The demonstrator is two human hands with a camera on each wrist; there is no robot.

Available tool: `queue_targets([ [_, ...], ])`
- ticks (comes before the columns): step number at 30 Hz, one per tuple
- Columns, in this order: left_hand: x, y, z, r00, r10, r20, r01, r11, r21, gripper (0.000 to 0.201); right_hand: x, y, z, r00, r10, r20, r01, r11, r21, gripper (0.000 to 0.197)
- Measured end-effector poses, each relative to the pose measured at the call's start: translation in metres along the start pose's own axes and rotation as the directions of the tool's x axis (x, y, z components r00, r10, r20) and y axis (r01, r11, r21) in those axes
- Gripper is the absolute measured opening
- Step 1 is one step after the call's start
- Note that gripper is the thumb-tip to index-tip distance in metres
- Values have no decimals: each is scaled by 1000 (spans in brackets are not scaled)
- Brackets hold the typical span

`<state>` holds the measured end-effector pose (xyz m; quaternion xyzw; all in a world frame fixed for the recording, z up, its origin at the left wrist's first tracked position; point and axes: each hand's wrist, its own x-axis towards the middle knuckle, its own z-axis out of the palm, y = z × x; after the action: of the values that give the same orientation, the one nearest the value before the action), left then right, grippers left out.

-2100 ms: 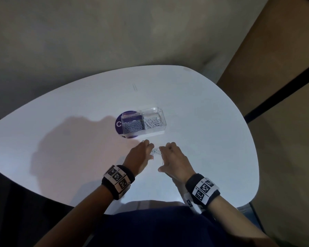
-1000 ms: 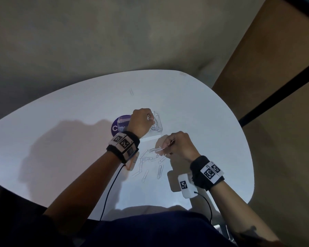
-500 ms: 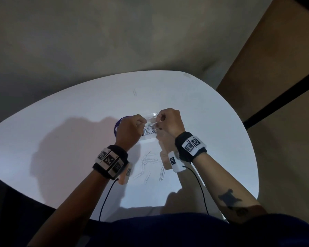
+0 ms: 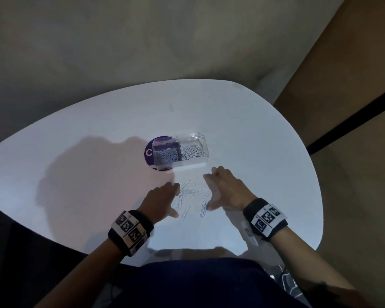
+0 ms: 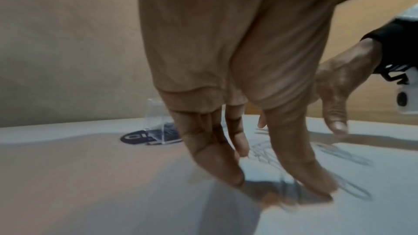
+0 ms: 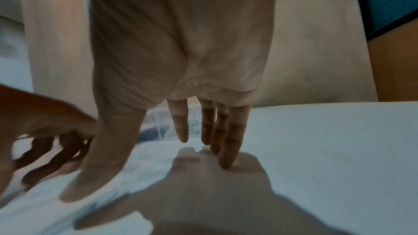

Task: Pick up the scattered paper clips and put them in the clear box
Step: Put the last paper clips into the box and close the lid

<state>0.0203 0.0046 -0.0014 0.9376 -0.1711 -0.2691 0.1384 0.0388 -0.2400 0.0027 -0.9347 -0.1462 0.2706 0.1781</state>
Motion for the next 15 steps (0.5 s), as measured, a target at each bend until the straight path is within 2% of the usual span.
queue_targets([
  [2, 1, 6, 4, 997, 52, -50, -57, 992, -110, 51, -3, -4, 16, 999, -17, -32, 16, 999, -50, 84],
  [4, 5, 12, 5, 990, 92, -109, -114, 969, -218, 41, 0, -11, 28, 996, -5, -90, -3, 996, -86, 68],
  [7, 12, 16, 7, 973, 134, -186, -194, 913, -359, 37, 6, -14, 44, 985, 14, -173, -21, 999, -34, 46],
  [9, 13, 12, 8, 955, 133, -266, -229, 899, -374, 35, 6, -12, 48, 979, 1, -204, -2, 1000, -4, 35],
  [10, 12, 11, 8, 955, 109, -275, -197, 929, -314, 35, 6, -11, 48, 978, -7, -211, 9, 1000, 6, 34],
  [11, 11, 10, 7, 963, 90, -256, -145, 967, -208, 47, 6, -10, 48, 977, -12, -212, 15, 1000, 15, 30],
  [13, 11, 9, 8, 987, 71, -146, -73, 997, -10, 92, 6, -11, 47, 976, -23, -216, 25, 1000, 7, 20],
  [14, 11, 11, 9, 993, 63, -103, -60, 998, 29, 105, 7, -11, 48, 975, -30, -221, 28, 1000, -8, 17],
  [15, 11, 13, 11, 995, 62, -83, -59, 998, 33, 108, 7, -11, 48, 975, -30, -222, 26, 999, -19, 14],
])
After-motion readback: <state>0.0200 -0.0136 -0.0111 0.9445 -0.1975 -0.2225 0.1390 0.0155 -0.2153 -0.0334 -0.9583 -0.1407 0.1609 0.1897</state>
